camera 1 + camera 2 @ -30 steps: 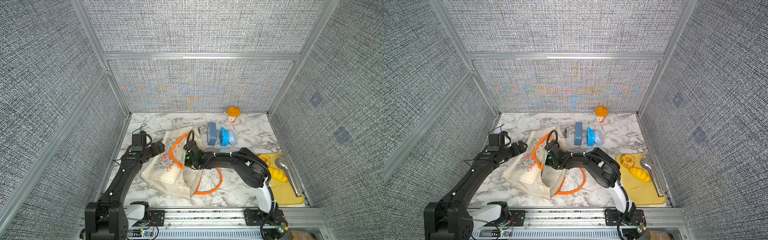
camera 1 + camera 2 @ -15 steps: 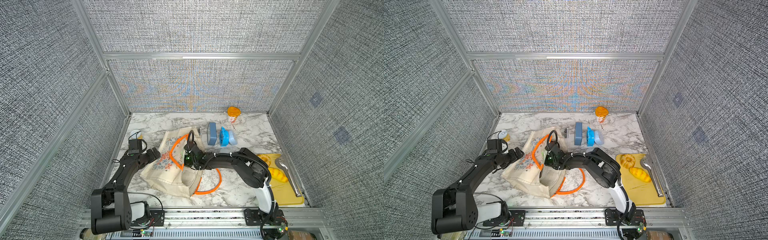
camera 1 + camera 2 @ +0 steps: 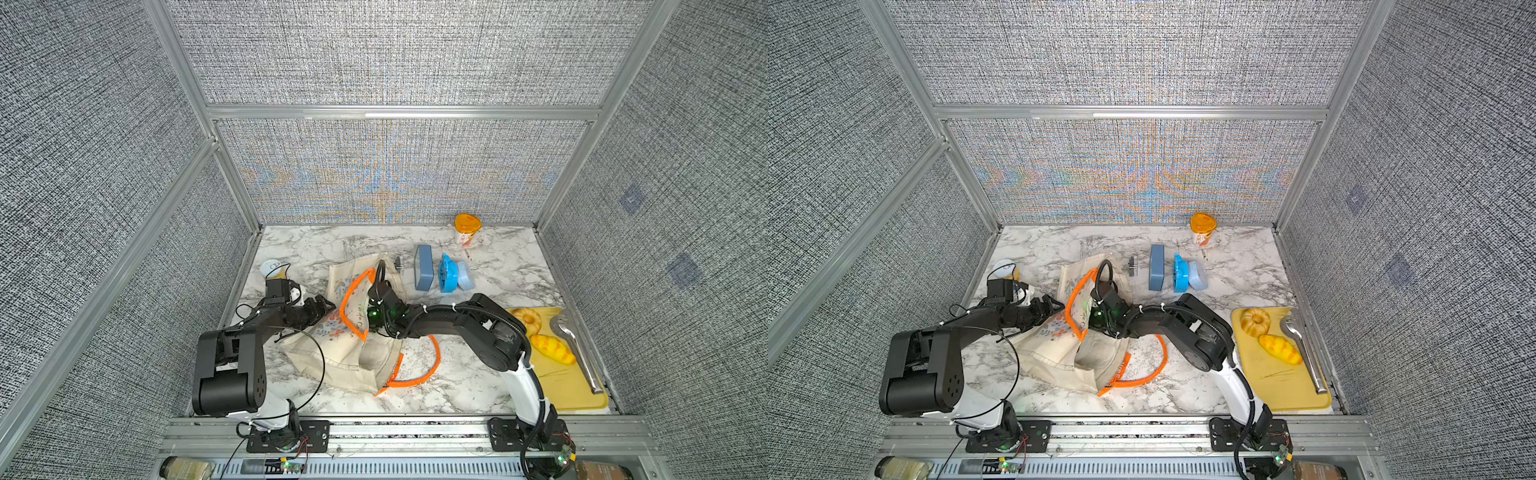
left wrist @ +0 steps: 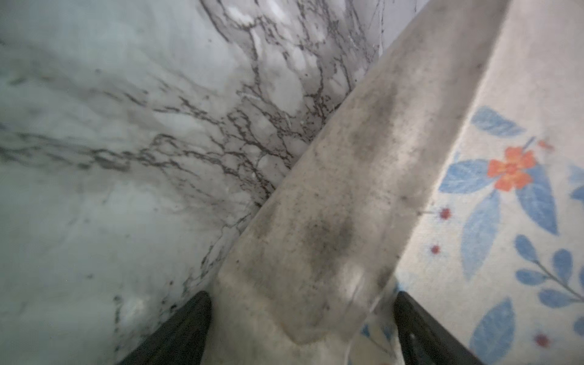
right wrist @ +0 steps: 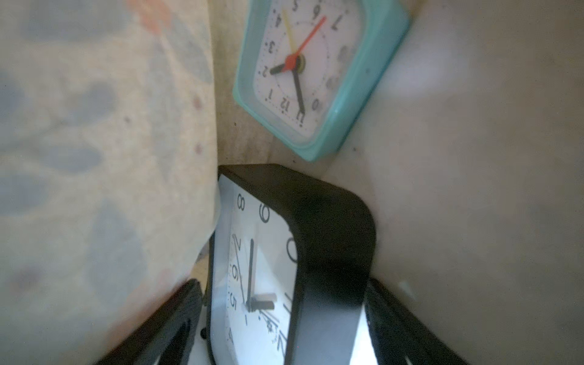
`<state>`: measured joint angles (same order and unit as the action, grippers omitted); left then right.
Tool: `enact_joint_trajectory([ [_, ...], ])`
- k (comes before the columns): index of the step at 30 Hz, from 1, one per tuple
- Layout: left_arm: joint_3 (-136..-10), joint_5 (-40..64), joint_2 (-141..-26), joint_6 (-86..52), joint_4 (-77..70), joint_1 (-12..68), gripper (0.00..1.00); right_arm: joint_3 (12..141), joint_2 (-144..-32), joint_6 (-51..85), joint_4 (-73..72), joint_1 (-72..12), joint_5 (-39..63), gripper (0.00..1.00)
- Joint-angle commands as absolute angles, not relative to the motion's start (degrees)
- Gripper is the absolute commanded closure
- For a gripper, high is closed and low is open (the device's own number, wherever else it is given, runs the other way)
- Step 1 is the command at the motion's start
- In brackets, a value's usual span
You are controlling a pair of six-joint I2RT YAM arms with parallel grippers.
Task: Take the alarm clock out of the canvas bag
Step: Pick up the alarm from the canvas bag.
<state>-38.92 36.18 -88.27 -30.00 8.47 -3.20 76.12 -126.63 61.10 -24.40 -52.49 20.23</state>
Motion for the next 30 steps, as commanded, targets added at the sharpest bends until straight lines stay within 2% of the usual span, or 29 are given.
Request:
enact_joint_trajectory([
  [1,-37.3,44.1,-89.1,-31.6,7.5,-1.4,0.13,76.5,-128.4,63.0,-23.6,-52.9,23.7,0.16],
  [4,-36.0,45.6,-89.3,-33.6,4.2,-1.1,0.2,76.4,-128.8,63.2,-27.0,-52.8,25.3,0.16],
  [11,-35.7,46.5,-89.6,-34.5,2.6,-1.1,0.46,74.6,-128.5,63.8,-35.2,-53.0,27.0,0.17],
  [16,-36.3,46.4,-88.9,-34.1,3.6,-1.1,0.47,74.4,-127.3,62.7,-32.6,-52.9,25.8,0.23],
  [21,-36.8,46.4,-88.8,-34.1,4.0,-1.1,0.47,74.5,-126.4,62.3,-30.5,-52.9,25.0,0.42],
  [24,-37.2,46.1,-88.5,-33.8,4.7,-1.2,0.47,74.3,-125.0,61.6,-29.4,-53.0,24.0,0.48],
  [30,-38.7,44.6,-87.3,-33.3,6.9,-1.7,0.46,73.5,-121.2,59.9,-26.8,-52.9,22.2,0.52],
])
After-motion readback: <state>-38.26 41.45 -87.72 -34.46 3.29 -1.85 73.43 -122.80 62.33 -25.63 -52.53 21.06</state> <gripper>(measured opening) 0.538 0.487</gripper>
